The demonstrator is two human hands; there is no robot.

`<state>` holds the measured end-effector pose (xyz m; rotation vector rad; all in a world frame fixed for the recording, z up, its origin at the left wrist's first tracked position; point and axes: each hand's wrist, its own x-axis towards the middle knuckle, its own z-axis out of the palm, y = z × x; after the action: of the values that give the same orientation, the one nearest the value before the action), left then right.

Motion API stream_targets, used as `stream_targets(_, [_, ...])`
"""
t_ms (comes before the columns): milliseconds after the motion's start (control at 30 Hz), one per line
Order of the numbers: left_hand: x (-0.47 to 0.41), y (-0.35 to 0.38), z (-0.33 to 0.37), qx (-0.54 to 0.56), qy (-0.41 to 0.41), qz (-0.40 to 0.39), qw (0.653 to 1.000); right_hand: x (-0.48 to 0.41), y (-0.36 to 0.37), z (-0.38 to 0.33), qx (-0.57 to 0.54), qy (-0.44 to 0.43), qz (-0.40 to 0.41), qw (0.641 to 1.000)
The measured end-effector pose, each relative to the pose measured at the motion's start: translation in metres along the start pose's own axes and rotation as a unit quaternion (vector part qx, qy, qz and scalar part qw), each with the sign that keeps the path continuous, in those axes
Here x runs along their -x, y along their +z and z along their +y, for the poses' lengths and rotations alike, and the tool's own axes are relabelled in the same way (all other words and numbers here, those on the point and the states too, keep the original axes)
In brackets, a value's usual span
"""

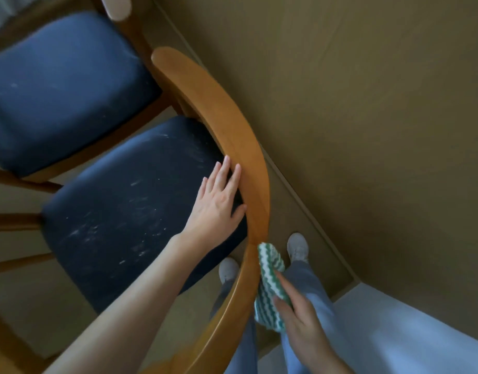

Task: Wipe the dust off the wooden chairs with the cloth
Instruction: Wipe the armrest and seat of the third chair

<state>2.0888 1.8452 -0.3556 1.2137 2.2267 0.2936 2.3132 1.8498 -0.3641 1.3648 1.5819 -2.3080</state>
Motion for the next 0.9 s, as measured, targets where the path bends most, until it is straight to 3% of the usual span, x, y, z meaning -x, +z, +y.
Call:
stream_targets(133, [0.012,-0.001,-0.018,0.03,-0.015,0.006,0.999,-0.017,-0.016,-0.037,-0.003,-0.003,0.058,0.998])
stream_targets(333, [0.036,-0.018,-0.072,0.06,-0.07,0.025,0.995,-0.073,0.002,-0.132,0.051,-0.174,0.105,0.978])
stream_targets(600, [0.087,-0.033,-0.165,0.098,-0.238,0.108,0.96,-0.15,0.121,-0.195,0.145,-0.198,-0.084,0.966])
stream_targets(733, [0.118,-0.034,-0.202,0.096,-0.318,0.141,0.933,-0.189,0.185,-0.177,0.187,-0.156,-0.174,0.954])
stream_targets(900, [0.155,-0.035,-0.243,0.093,-0.387,0.198,0.896,-0.224,0.261,-0.137,0.287,-0.135,-0.267,0.91])
